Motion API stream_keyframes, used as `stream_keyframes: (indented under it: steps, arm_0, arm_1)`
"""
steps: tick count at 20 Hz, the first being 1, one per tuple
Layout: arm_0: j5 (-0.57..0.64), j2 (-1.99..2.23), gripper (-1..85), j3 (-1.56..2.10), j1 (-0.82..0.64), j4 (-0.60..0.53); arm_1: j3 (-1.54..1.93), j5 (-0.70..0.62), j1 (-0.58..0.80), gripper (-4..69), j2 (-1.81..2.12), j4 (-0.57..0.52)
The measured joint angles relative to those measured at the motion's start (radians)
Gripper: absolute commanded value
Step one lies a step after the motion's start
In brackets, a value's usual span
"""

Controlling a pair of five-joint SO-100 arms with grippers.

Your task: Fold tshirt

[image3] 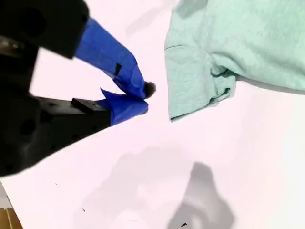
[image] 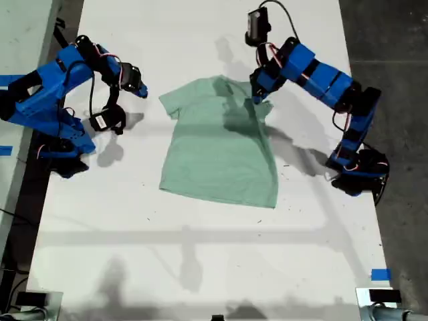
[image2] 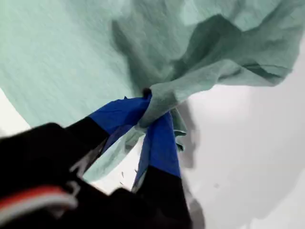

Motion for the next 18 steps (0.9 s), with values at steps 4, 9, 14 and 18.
stream_keyframes:
  steps: [4,9,14,18]
  arm_0:
    - [-0.008,0.0,2.9,0.0,0.008,-0.011]
    - [-0.026,0.0,17.2,0.0,0.008,-0.018]
    - [-0.035,-0.029,18.5,-0.058,0.008,0.029]
    - [-0.035,-0.077,20.5,-0.195,0.008,0.097]
  arm_1:
    - [-0.091,0.086,-0.089,25.1,-0.221,-0.149]
    - [-0.106,0.14,-0.127,39.7,-0.278,-0.127]
    - [0.067,0.114,-0.123,33.7,0.107,0.129]
    - [0.376,0.115,-0.126,31.4,0.601,0.166]
